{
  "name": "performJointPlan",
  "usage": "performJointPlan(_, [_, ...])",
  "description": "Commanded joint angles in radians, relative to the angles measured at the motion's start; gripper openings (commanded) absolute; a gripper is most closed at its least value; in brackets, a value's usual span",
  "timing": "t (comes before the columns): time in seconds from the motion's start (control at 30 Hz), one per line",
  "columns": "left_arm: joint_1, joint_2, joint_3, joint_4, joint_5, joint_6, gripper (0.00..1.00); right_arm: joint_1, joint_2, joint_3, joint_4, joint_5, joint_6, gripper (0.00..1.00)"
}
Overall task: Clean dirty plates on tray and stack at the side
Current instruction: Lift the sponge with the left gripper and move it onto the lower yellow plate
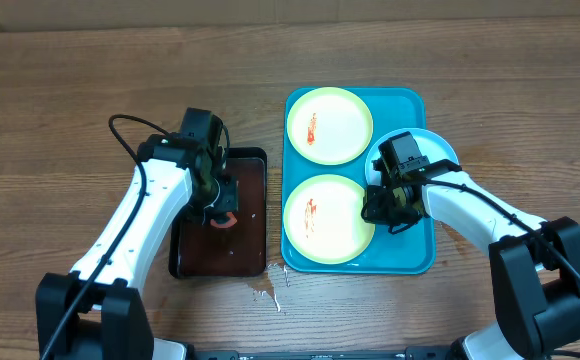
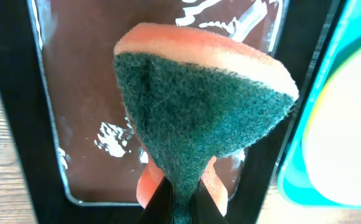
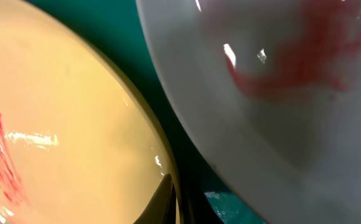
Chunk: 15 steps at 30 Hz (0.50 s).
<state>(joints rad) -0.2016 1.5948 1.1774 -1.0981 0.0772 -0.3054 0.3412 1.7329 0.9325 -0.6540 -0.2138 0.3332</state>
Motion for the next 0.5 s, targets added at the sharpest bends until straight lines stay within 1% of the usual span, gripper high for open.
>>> performJointPlan(0.0, [-0.015, -0.039, 0.093, -0.027, 0.002, 0.057, 0.04, 0.005, 0.053, -0.01, 0.018, 0.048, 0.035, 0.04])
performJointPlan(0.07, [-0.037, -0.039, 0.119, -0.024, 0.01, 0.059, 0.04, 0.004, 0.053, -0.01, 0.018, 0.096, 0.083, 0.04])
performJointPlan(0.13, [-0.071, -0.039, 0.131, -0.001, 0.029, 0.058, 0.04, 0.004, 0.053, -0.01, 0.019, 0.105, 0.09, 0.04])
performJointPlan(0.23, [-0.154, -0.031, 0.132, 0.098, 0.074, 0.037, 0.04, 0.004, 0.053, -0.01, 0.02, 0.105, 0.09, 0.04])
performJointPlan(0.3, [-0.202, -0.018, 0.132, 0.167, 0.082, -0.009, 0.04, 0.004, 0.053, -0.01, 0.021, 0.105, 0.09, 0.04])
performJointPlan(0.37, [-0.253, 0.009, 0.131, 0.262, 0.13, -0.059, 0.04, 0.004, 0.053, -0.01, 0.018, 0.105, 0.09, 0.04])
performJointPlan(0.4, [-0.29, 0.043, 0.131, 0.334, 0.177, -0.089, 0.04, 0.004, 0.053, -0.01, 0.018, 0.105, 0.09, 0.04])
performJointPlan(0.47, [-0.337, 0.109, 0.131, 0.406, 0.213, -0.134, 0.04, 0.004, 0.053, -0.01, 0.018, 0.105, 0.09, 0.04])
